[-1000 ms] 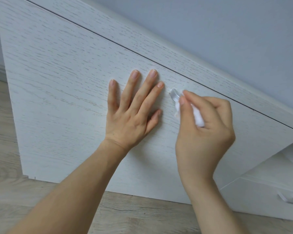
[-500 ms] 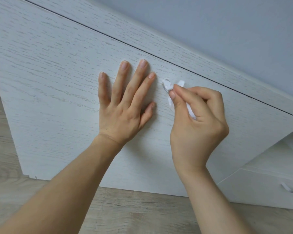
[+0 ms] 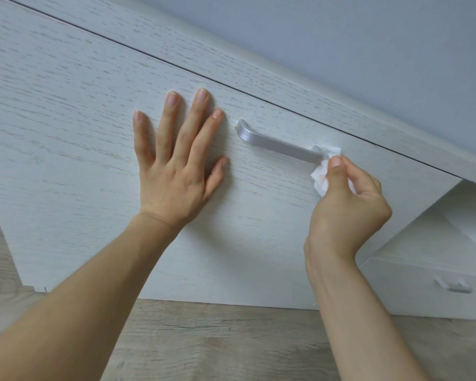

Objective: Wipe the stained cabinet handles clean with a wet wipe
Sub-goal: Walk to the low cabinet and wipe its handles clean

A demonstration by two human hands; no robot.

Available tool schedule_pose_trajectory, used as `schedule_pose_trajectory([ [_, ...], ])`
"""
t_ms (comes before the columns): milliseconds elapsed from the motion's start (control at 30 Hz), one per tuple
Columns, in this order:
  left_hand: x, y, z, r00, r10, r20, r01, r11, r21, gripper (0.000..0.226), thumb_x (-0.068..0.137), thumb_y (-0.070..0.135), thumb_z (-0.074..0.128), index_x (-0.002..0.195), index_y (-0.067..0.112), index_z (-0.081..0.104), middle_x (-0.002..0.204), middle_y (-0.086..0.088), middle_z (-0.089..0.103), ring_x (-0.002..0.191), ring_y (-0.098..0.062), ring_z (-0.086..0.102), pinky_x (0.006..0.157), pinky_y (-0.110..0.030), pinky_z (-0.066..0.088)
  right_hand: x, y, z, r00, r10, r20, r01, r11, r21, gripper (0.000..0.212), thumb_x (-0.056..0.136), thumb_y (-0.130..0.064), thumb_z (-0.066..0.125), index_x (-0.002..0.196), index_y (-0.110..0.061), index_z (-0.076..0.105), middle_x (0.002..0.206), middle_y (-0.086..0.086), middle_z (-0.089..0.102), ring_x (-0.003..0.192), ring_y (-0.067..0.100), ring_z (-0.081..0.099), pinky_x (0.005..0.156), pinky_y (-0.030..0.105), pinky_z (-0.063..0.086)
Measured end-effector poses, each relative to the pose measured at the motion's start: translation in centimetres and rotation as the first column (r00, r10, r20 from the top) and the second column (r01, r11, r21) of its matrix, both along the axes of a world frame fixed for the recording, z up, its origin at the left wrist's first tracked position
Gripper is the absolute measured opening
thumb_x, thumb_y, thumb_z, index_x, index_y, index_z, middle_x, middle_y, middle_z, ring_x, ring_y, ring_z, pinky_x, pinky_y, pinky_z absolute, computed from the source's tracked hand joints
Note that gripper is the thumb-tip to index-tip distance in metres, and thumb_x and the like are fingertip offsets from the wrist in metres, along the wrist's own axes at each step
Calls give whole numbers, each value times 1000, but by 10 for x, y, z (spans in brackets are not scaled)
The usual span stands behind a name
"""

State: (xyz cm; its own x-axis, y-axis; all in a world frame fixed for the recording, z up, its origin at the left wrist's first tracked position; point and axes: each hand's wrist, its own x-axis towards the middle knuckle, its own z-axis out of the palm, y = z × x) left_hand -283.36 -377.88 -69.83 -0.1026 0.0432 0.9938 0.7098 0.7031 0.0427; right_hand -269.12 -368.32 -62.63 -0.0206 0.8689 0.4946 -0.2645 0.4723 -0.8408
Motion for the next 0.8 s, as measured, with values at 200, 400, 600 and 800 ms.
schedule_pose_trajectory([
  [200, 1, -1, 0, 1000, -14, 11, 14, 1000, -10, 54, 99, 35, 44, 144, 10, 31, 147, -13, 37, 135, -38, 22, 113, -49, 0, -1, 2, 2, 980, 176, 94, -172, 984, -44, 21, 92, -10, 53, 95, 2, 69, 84, 9, 59, 66, -2, 63, 68, 10, 50],
  [400, 4, -4, 2, 999, -33, 27, 34, 999, -27, 54, 98, 33, 47, 144, 8, 31, 148, -16, 38, 135, -39, 21, 113, -52, 1, 2, -5, 5, 976, 188, 114, -180, 981, -73, 22, 92, -10, 53, 103, -18, 71, 69, -25, 66, 71, -16, 60, 65, -2, 40],
  [600, 4, -5, 2, 998, -46, 47, 48, 998, -39, 55, 98, 33, 47, 144, 7, 31, 148, -17, 37, 135, -39, 20, 106, -59, 8, 3, -16, 6, 984, 125, 130, -116, 991, -71, 23, 91, -9, 56, 107, -18, 69, 106, -6, 68, 90, -6, 63, 78, 4, 46],
  [800, 7, -7, 5, 998, -53, 37, 54, 998, -38, 51, 97, 33, 46, 140, 8, 36, 146, -18, 38, 133, -37, 21, 104, -57, 10, 12, -45, 6, 966, 154, 208, -175, 981, 88, 23, 86, -5, 61, 103, -17, 71, 100, -13, 62, 102, -1, 59, 93, 17, 46],
])
